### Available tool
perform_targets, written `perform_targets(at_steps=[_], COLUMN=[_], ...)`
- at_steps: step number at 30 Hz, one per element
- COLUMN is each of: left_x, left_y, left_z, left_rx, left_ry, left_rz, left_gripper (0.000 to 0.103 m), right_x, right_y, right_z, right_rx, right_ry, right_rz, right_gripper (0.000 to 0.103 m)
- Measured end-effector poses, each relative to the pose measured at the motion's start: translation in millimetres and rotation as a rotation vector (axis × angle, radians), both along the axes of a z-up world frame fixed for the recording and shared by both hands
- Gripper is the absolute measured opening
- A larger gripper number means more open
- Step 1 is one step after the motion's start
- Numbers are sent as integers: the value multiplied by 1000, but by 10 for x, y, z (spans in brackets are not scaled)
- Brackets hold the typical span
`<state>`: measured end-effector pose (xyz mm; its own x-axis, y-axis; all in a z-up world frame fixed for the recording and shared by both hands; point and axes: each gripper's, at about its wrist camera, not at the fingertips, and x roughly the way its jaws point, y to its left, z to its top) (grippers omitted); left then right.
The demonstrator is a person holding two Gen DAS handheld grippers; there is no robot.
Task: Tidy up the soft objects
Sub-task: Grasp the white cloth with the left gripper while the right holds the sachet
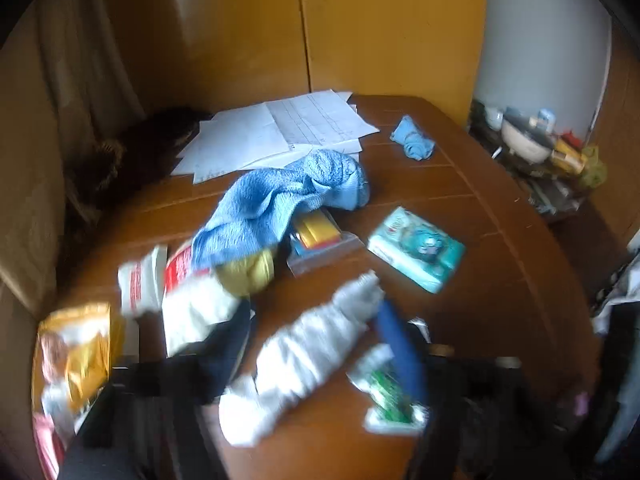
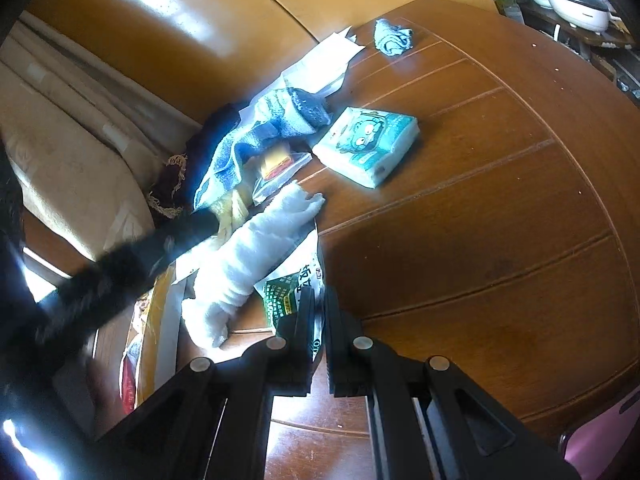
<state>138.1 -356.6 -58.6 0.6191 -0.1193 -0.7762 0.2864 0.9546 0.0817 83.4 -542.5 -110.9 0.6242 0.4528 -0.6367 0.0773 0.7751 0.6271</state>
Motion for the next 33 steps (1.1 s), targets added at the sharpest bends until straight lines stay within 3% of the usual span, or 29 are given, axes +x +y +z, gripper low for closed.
perform_targets(at_steps=[1,2,4,7,10,13,17,22,28,33], left_x=[81,164,115,-113,-243,-203,-285,-536,-947,-1150], left_y=[-1,35,117,152,158,149,241,498,1158,1799], left_z=[-98,-215,-285,-196,-165,-225,-190,-11,461,686], left_rx=[23,33,-35,-79,-56,-42,-105,-278,-470,-533], left_ry=[38,111,170,148,123,87,88,82,0,-71], left_rz=[11,43,58,14,26,47,53,50,107,222], left_gripper=[77,69,59,58,42,43,36,34,34,34], right_x=[-3,-4,-12,-23,-26,-66,-167,-363,-546,-508], right_y=[-10,-17,-23,-38,-30,7,27,41,261,689], right_z=[-1,0,11,5,8,33,41,233,566,807], right_rx=[4,7,-2,-9,-26,-59,-60,-64,-36,4], right_ry=[1,1,-1,0,2,-9,-9,-75,-180,-220], right_rz=[-3,-7,-16,-26,-33,-36,-28,-34,3,120], right_gripper=[4,4,4,4,4,4,3,2,2,2])
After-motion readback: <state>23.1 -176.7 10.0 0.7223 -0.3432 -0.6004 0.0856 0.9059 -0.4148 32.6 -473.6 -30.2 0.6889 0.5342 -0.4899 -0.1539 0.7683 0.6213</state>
